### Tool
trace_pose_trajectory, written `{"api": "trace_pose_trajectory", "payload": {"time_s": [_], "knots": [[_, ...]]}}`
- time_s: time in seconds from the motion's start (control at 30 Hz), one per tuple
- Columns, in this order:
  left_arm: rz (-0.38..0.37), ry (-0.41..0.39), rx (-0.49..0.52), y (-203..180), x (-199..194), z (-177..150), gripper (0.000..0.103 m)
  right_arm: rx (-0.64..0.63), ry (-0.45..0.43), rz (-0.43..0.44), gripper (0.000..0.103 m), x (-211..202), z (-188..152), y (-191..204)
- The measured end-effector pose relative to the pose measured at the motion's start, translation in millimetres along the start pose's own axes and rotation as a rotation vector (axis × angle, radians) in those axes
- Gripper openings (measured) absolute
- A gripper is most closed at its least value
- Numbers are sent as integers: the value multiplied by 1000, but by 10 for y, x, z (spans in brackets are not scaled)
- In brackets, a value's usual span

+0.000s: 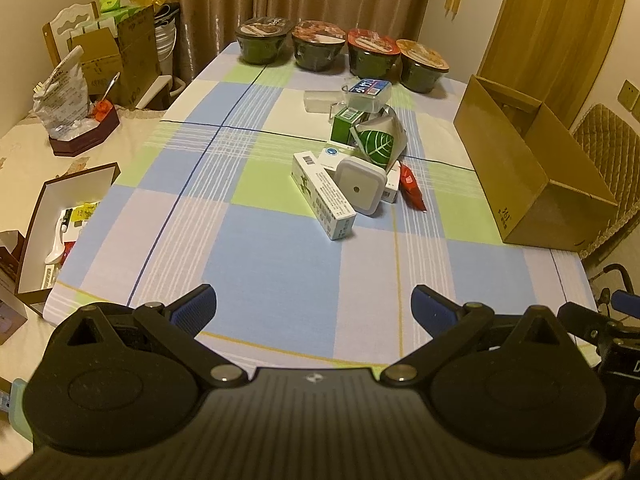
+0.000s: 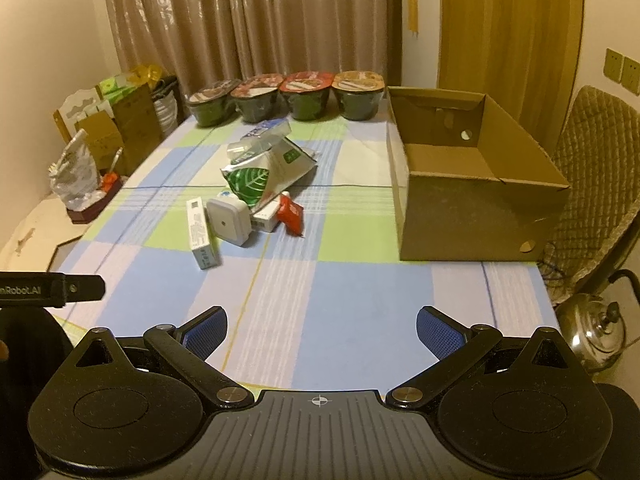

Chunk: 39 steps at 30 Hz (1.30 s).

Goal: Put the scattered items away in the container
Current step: 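Move both tools toward the scattered items on the table, then grasp the long white medicine box with the left gripper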

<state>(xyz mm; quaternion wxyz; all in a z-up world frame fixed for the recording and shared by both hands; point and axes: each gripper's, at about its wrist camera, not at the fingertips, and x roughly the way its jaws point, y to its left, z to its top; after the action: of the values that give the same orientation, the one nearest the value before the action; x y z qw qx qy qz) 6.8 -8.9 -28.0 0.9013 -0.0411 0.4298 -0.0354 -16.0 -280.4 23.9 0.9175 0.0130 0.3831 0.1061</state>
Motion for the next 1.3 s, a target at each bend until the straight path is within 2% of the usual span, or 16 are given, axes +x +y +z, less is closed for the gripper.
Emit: {"api": "trace_pose_trajectory", "payload": {"time_s": [0.17, 0.33, 0.43, 0.63, 0.73, 1.13, 1.3], "knots": [[-1, -1, 2, 29, 44, 36, 102, -4, -31, 25, 103, 10, 27, 3], [-21, 10, -23, 94, 153, 111, 102, -70, -21, 36, 103, 106, 62, 36], [-20, 28, -33, 124, 285, 181, 102, -95, -10, 39, 103, 210, 77, 53], [-5, 35, 17, 92, 604, 376, 102, -151, 28, 71, 103, 504, 144, 112], [-36, 50, 20, 80, 819, 499, 101, -182, 36, 86, 103, 679, 208, 153], [-74, 112, 53, 15, 1585, 774, 92, -301, 50, 134, 103, 1311, 388, 264], [-96, 119, 55, -33, 1861, 843, 79, -324, 63, 138, 103, 1483, 395, 295]]}}
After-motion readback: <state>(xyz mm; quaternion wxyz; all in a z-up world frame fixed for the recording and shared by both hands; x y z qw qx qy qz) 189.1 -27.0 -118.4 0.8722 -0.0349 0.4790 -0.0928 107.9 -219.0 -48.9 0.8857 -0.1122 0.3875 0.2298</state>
